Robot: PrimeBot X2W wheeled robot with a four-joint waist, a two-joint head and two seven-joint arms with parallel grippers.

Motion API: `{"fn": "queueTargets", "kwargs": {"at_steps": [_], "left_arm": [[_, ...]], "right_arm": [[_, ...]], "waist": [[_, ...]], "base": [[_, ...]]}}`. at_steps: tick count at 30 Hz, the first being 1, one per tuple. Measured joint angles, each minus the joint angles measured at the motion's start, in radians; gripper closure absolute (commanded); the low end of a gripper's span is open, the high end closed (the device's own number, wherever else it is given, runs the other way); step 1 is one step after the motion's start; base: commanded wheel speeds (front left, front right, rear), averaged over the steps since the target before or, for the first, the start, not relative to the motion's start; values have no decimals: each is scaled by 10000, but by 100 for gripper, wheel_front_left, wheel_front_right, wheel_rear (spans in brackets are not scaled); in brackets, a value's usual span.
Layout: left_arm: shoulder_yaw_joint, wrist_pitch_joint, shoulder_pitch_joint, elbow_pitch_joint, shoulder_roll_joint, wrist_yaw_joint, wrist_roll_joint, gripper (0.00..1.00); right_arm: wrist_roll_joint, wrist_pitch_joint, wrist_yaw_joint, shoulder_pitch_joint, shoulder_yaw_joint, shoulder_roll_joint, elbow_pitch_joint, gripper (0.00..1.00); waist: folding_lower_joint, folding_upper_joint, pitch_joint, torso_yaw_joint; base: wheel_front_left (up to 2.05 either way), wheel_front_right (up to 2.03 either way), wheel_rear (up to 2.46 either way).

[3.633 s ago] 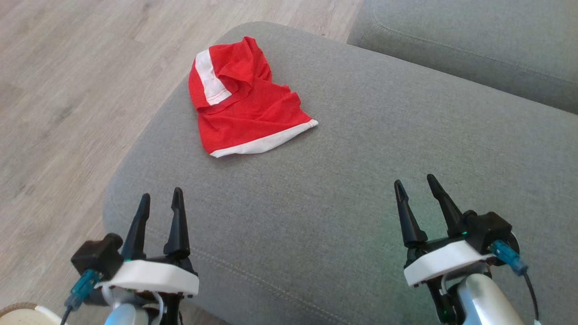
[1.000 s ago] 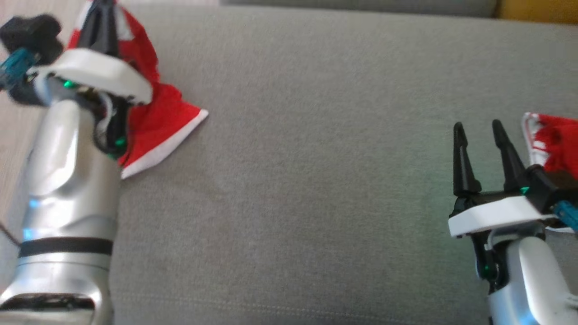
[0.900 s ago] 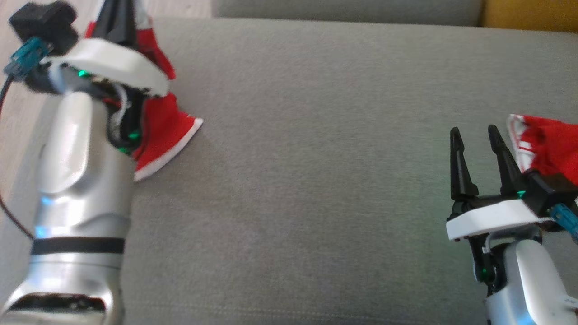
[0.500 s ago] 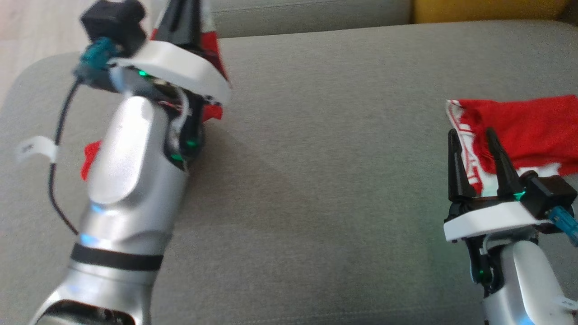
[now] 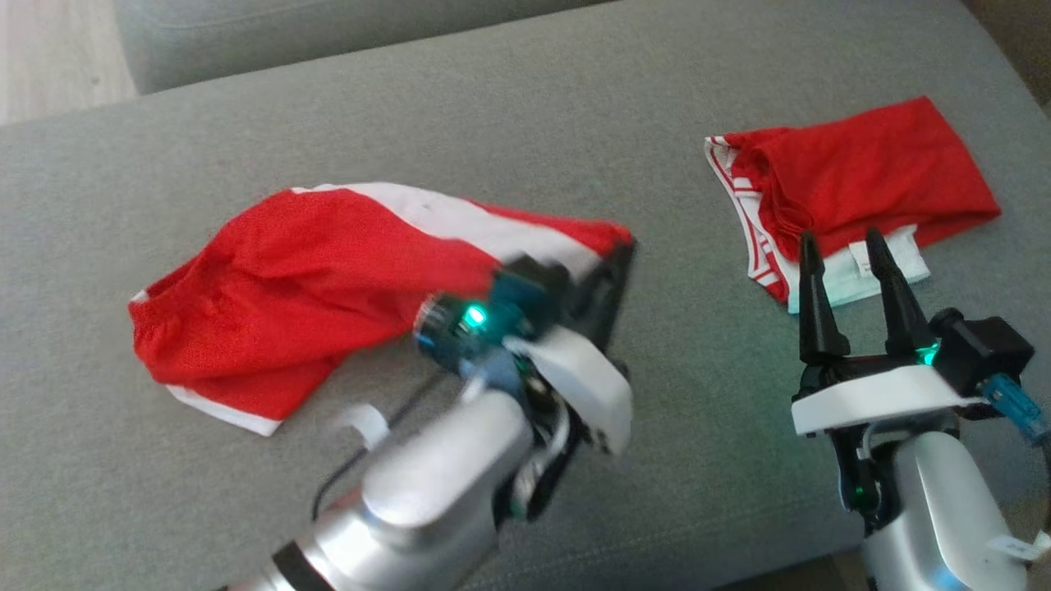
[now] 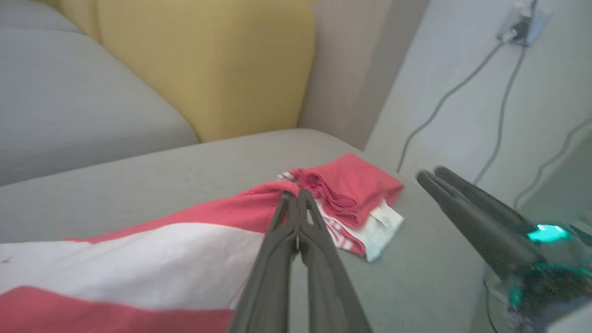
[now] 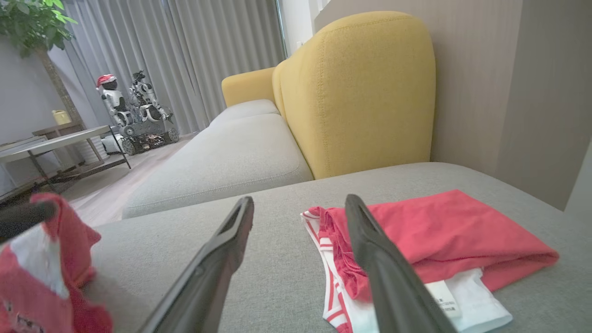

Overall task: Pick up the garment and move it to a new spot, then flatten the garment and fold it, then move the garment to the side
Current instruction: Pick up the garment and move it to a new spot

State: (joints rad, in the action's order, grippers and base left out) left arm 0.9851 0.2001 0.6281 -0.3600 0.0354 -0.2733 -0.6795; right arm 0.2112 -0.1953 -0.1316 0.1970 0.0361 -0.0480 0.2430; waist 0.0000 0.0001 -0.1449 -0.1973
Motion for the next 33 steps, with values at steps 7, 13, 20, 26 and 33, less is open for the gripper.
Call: {"fn": "queueTargets", "kwargs": {"at_steps": [7,13,20,26,33], "left_arm": [[2033,-52,-17,-433,100,102,-825,100],[2596,-44,-112,-945,132,410,-1386,0],[1469,407,-62,-1607,234,443,-1870,0],[-1208,495,-130,-978,1327,307,-1262,0],[-4079,525,-2681,497,2303,771,418,0]], "right_arm": [[0,-123,0,24,-17,0,272,0],[-21,-151,2,22,-33,0,451,0],[-199,-136,0,11,-211,0,525,0],[-282,0,0,-78,-393,2,518,0],[-276,52,2,-804,-401,4,384,0]], "waist": [[0,0,-141,27],[0,0,19,484],[0,0,290,1252],[0,0,669,1945],[0,0,1117,2578]], "base": [[0,0,0],[0,0,0],[0,0,0],[0,0,0],[0,0,0]]}}
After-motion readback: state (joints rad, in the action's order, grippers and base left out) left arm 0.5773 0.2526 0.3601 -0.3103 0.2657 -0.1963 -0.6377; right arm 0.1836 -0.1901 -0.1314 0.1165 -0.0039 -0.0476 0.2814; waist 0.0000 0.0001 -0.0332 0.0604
